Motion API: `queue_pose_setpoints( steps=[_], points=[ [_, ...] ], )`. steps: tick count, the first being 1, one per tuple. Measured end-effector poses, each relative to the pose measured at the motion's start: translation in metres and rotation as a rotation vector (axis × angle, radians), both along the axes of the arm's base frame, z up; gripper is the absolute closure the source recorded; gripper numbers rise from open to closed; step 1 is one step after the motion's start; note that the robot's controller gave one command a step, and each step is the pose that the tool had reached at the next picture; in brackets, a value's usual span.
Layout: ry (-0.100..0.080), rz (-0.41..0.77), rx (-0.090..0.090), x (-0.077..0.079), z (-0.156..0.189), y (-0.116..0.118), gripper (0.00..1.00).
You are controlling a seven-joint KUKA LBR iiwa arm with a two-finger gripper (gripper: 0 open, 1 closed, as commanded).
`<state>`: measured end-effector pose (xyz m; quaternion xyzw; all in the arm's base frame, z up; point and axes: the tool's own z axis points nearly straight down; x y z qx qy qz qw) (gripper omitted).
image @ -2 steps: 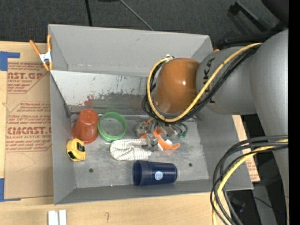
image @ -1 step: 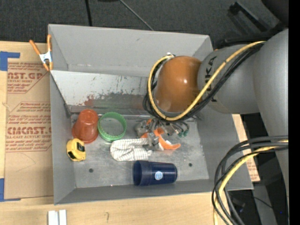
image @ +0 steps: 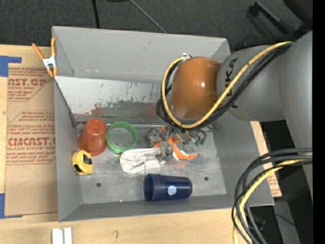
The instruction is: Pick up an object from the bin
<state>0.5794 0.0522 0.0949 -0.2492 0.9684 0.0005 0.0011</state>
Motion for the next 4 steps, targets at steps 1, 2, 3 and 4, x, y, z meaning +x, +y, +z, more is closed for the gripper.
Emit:
queue_pose_setpoints(
  steps=[1, 2, 3, 4],
  points=[
    [0.005, 0.0, -0.001, -0.001, 0.009, 0.0, 1.0],
    [0.008, 0.0, -0.001, -0.002, 0.03, 0.0, 1.0],
    [0.001, 0.0, 0.0, -0.001, 0.049, 0.001, 1.0],
    [-0.003, 0.0, 0.0, 0.0, 0.06, 0.001, 1.0]
  ],
)
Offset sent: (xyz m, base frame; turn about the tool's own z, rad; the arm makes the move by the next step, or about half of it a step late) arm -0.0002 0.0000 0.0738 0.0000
